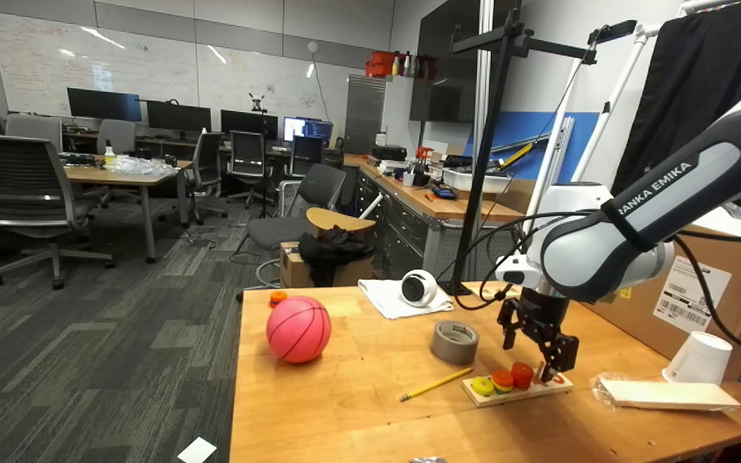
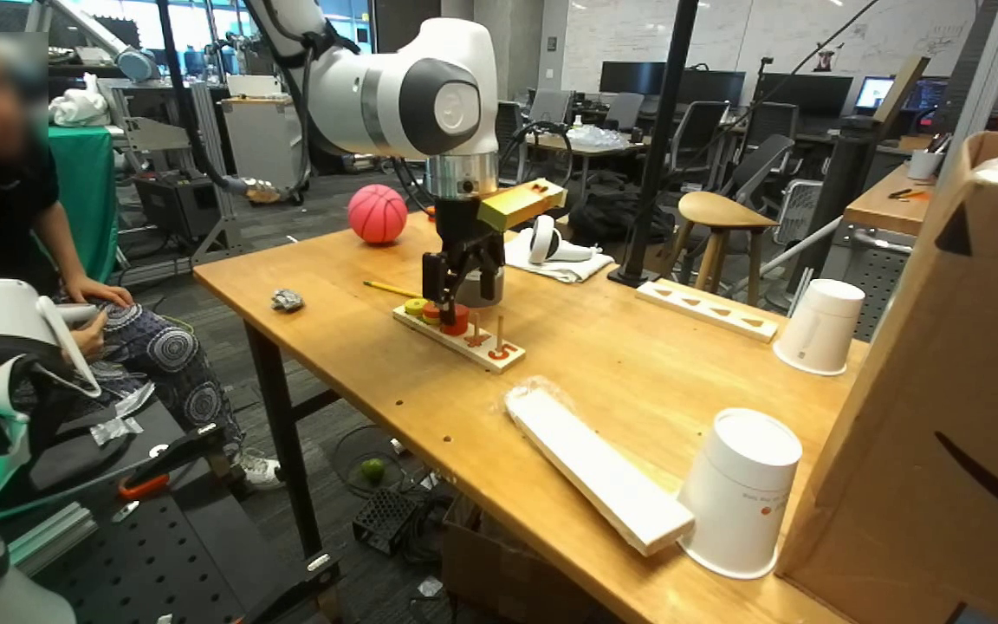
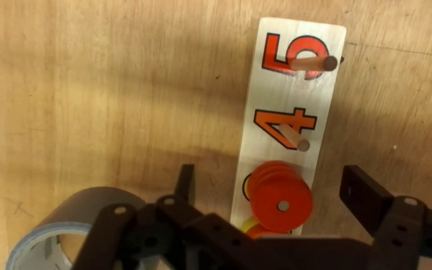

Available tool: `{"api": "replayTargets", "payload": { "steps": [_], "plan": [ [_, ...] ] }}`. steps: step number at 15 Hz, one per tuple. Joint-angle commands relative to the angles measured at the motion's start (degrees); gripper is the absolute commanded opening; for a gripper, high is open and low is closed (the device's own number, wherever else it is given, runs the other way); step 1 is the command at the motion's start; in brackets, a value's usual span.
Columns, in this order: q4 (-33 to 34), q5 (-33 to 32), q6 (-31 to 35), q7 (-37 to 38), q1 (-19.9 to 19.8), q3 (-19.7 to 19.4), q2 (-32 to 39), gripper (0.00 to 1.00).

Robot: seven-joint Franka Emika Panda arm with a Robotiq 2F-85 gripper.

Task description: Move the right and middle blocks blocks to the first right position, respectively

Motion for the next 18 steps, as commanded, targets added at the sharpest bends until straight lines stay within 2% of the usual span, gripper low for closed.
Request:
{"api": "replayTargets", "payload": {
  "steps": [1, 7, 14, 18],
  "plan": [
    [0.68, -2.93, 0.69, 4.15, -0.6, 0.17, 0.83, 1.0],
    [1.23, -3.3, -0.92, 9.62, -0.43, 0.72, 0.0, 1.0],
    [1.33, -7.44, -2.1, 16.09, 0.15, 0.58, 0.08, 1.0],
    [1.44, -6.29, -3.25, 17.52, 0.06, 1.7, -0.2, 1.0]
  ]
}}
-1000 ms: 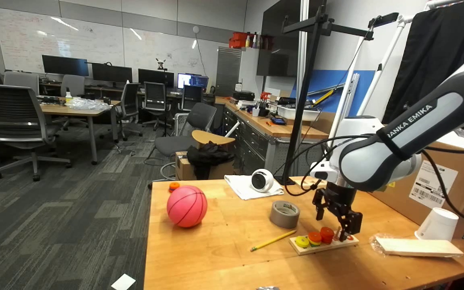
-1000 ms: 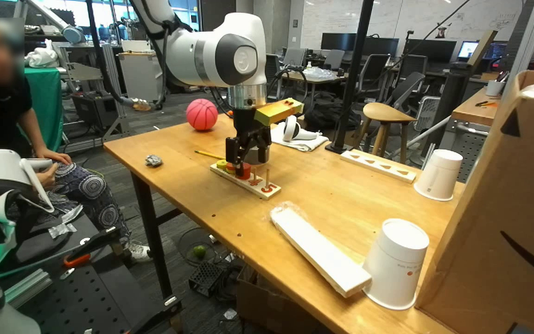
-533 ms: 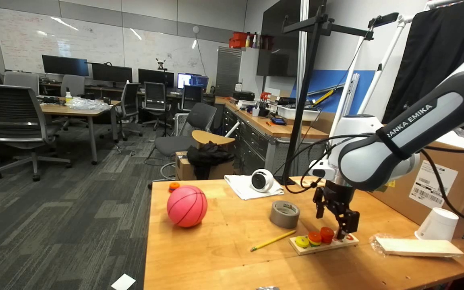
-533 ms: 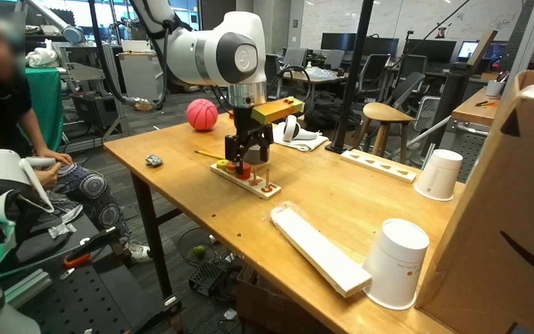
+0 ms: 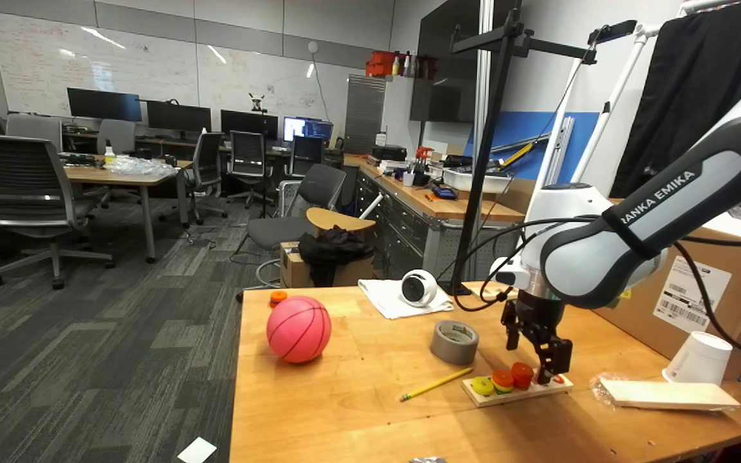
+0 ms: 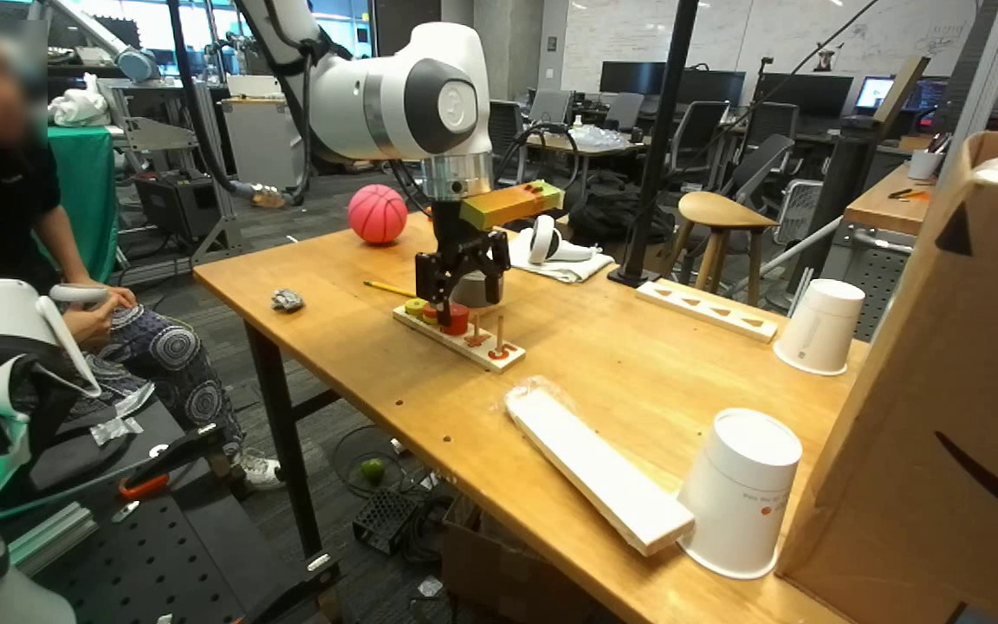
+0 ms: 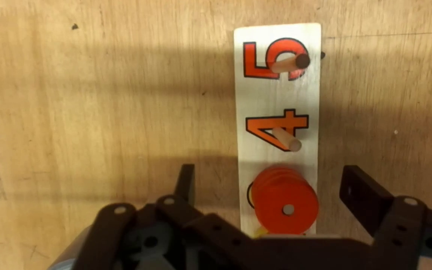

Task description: Move the right and middle blocks blocks to the first right position, respectively

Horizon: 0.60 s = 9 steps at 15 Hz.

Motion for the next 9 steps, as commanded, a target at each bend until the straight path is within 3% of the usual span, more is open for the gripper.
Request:
{"api": "replayTargets", "payload": {
  "steps": [1, 3, 5, 9],
  "plan": [
    [0.81, -0.13, -2.22, 2.62, 0.02, 1.3, -0.87, 1.0],
    [0.94, -0.39, -2.4, 3.62, 0.16, 1.67, -0.81, 1.0],
    [1.24, -0.64, -2.94, 4.44, 0.19, 1.91, -0.72, 0.76],
    [1.51, -1.43, -3.2, 6.15, 0.2, 1.65, -0.52, 0.43]
  ]
}}
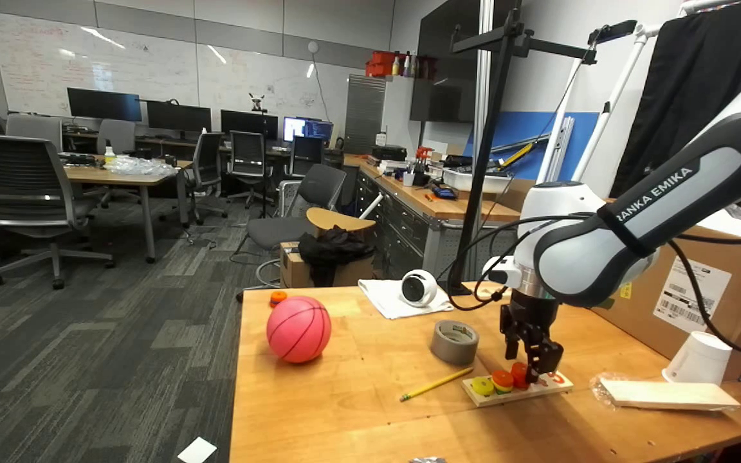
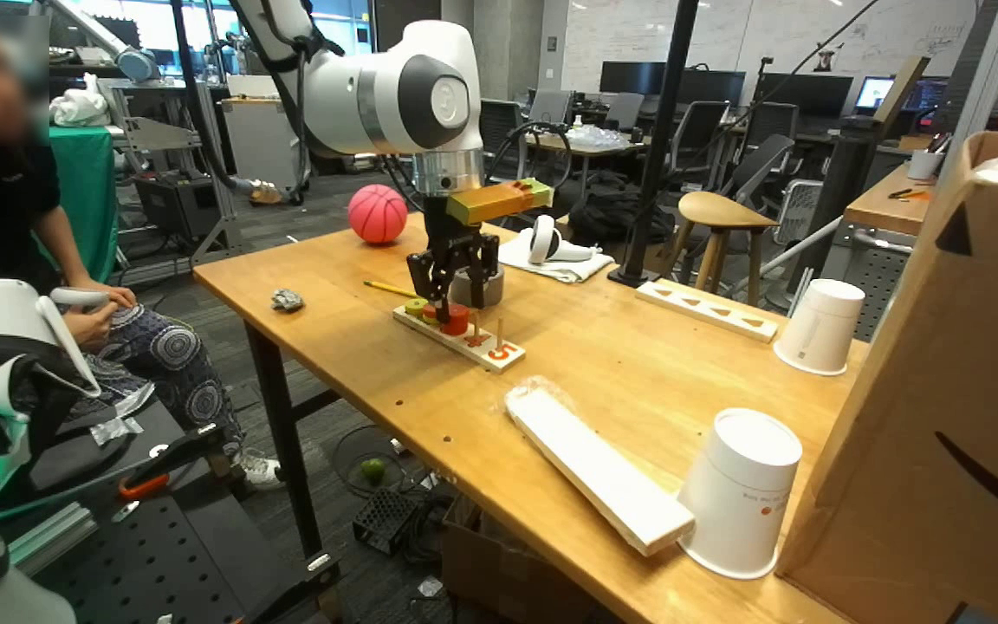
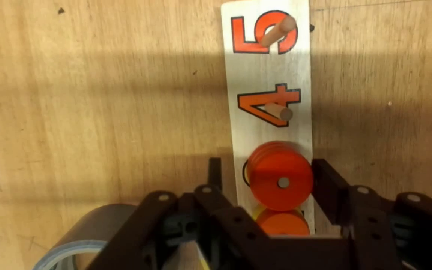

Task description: Move the right and middle blocks blocks to the first right position, respectively

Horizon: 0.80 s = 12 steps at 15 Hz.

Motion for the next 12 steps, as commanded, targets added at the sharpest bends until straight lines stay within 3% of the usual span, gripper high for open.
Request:
{"api": "replayTargets", "payload": {
  "steps": [1, 3, 5, 12],
  "plan": [
    [0.83, -1.95, -1.59, 2.69, 0.07, -0.18, -0.47, 0.34],
    [0.8, -3.34, -1.85, 3.85, 0.04, -0.73, -0.45, 0.2],
    [0.86, -4.87, -1.99, 4.83, -0.01, -1.11, -0.43, 0.24],
    [1.5, -9.15, -3.06, 6.91, 0.1, -1.5, -1.07, 0.24]
  ]
}}
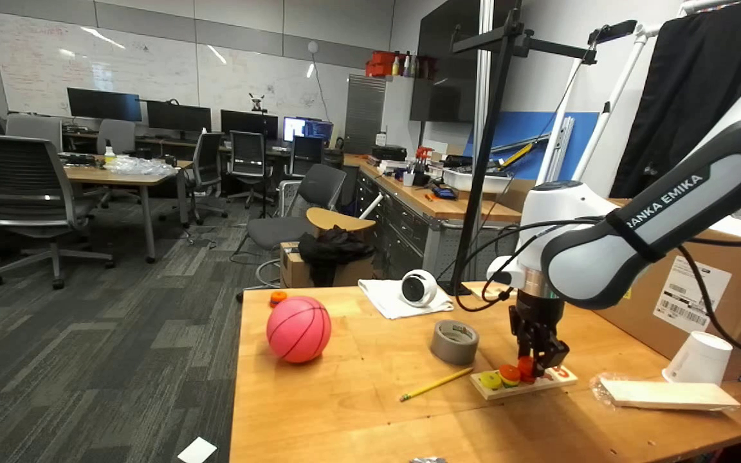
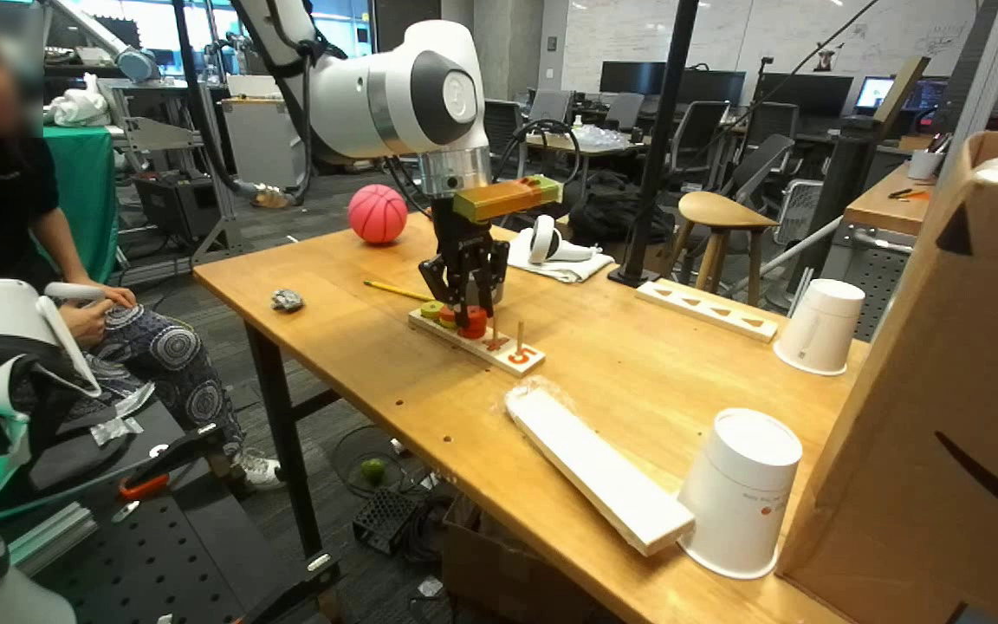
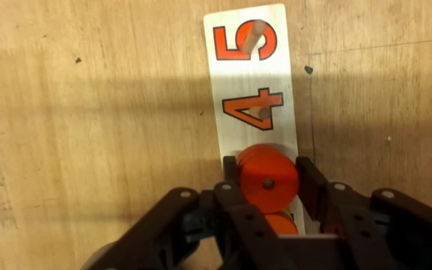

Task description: Move the right and middle blocks blocks to the first right position, respectively

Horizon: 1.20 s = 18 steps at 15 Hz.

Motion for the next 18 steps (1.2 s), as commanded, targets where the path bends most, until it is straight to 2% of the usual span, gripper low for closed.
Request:
{"api": "replayTargets", "payload": {
  "steps": [1, 10, 18],
  "plan": [
    [1.19, -3.15, -1.95, 1.92, 0.3, -0.3, -1.17, 0.24],
    [2.78, -4.56, -3.15, 2.93, -0.26, -0.66, -2.4, 0.23],
    [5.95, -5.56, -4.86, 3.58, -1.68, -2.87, -3.39, 0.23]
  ]
}}
